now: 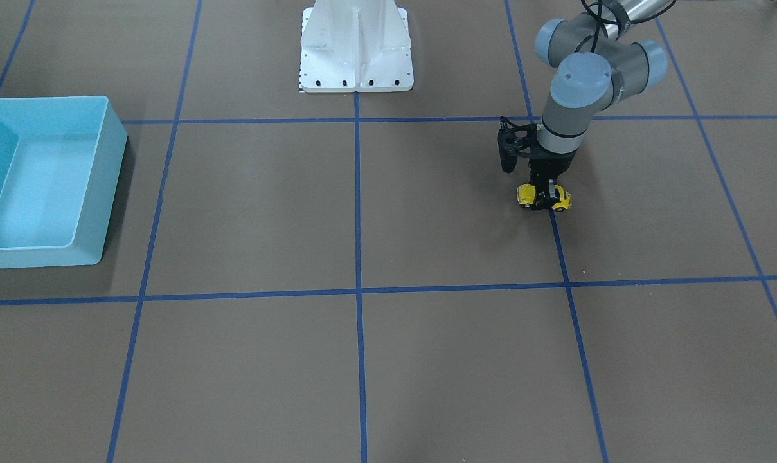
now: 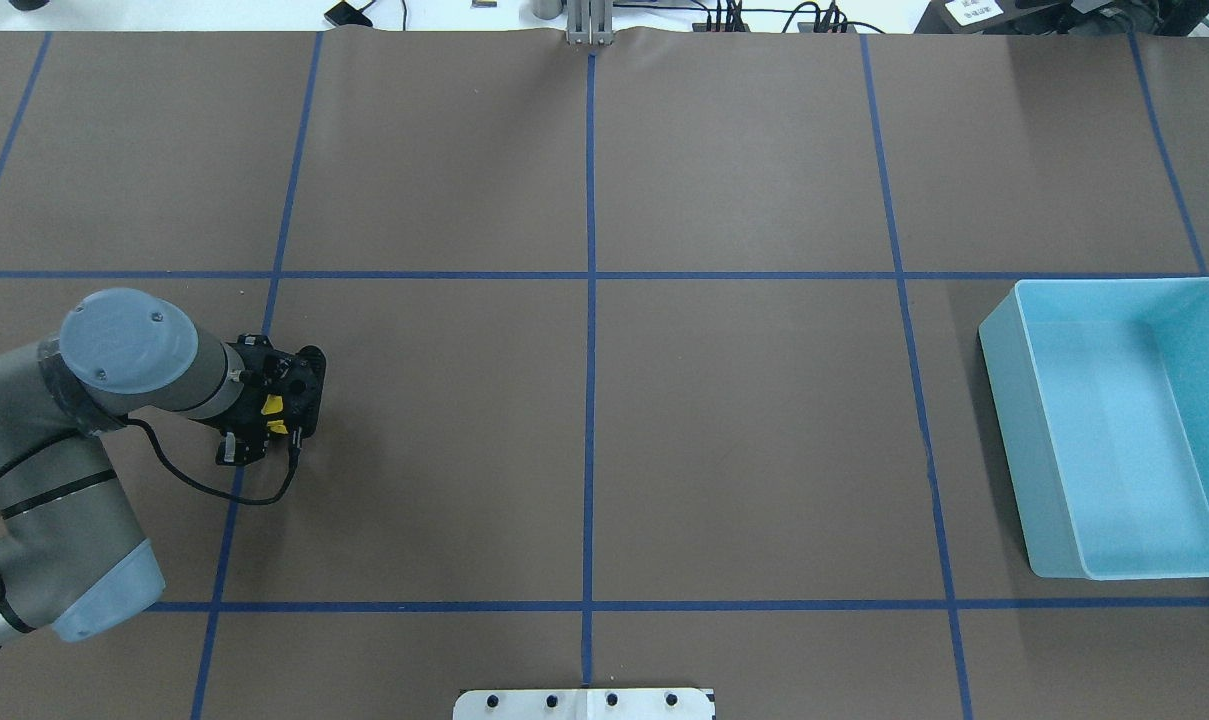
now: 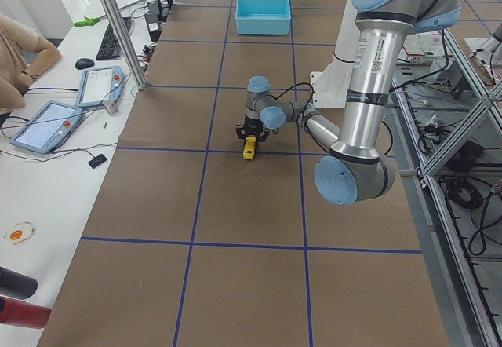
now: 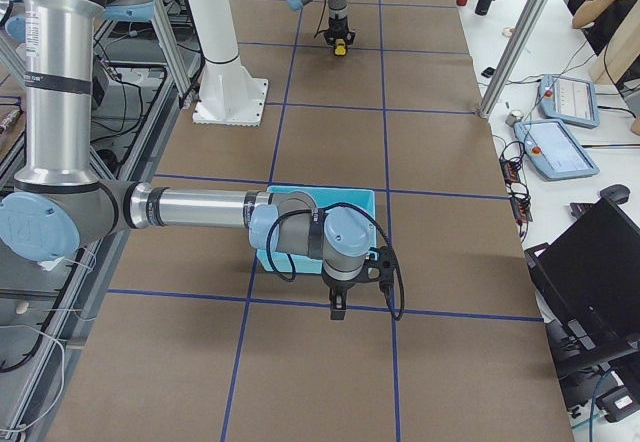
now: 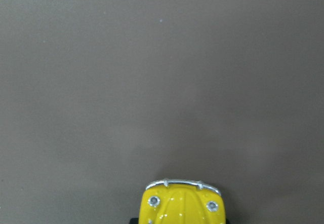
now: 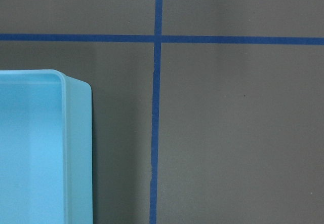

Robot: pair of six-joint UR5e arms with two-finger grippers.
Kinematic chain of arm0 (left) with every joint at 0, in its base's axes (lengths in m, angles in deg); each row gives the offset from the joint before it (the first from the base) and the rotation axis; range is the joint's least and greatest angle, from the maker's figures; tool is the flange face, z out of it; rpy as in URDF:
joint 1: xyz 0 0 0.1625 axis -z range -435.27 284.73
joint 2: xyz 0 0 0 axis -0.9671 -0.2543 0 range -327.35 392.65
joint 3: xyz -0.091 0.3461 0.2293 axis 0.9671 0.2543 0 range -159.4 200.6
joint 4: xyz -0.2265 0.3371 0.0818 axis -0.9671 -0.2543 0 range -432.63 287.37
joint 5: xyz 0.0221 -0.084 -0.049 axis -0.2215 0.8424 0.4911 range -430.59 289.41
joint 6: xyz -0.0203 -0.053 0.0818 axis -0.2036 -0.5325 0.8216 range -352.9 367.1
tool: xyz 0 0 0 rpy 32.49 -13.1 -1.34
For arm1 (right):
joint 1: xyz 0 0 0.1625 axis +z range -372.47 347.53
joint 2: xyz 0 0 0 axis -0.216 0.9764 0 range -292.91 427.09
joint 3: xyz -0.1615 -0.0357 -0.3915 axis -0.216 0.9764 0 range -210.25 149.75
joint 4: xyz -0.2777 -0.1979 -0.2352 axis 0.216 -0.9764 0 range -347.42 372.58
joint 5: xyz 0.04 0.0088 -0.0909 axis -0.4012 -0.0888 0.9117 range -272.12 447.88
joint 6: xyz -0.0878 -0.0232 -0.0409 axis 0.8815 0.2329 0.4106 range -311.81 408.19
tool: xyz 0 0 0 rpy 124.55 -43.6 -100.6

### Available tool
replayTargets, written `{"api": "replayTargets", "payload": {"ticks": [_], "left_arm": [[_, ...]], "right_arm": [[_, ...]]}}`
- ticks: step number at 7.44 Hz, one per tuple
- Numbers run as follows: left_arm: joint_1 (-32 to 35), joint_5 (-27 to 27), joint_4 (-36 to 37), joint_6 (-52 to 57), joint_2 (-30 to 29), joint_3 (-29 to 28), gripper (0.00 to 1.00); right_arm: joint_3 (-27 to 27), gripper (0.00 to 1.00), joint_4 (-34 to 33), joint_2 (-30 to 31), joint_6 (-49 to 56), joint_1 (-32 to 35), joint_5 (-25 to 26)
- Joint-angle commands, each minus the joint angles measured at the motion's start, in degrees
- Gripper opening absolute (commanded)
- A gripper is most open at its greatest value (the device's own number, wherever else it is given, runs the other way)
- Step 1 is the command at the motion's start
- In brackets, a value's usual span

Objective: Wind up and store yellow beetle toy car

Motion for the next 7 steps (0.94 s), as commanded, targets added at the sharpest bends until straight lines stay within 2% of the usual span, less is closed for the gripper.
{"api": "replayTargets", "payload": {"ticks": [1,7], "left_arm": [[0.10,0.00,-1.28,0.00,0.83,-0.16,0.53],[0.19,0.00,-2.60,0.00,2.23,-0.16,0.53]], "right_arm": [[-0.02,1.00,-0.01,-0.06,0.00,-0.09,-0.09],[-0.02,1.00,-0.01,-0.06,0.00,-0.09,0.00]]}}
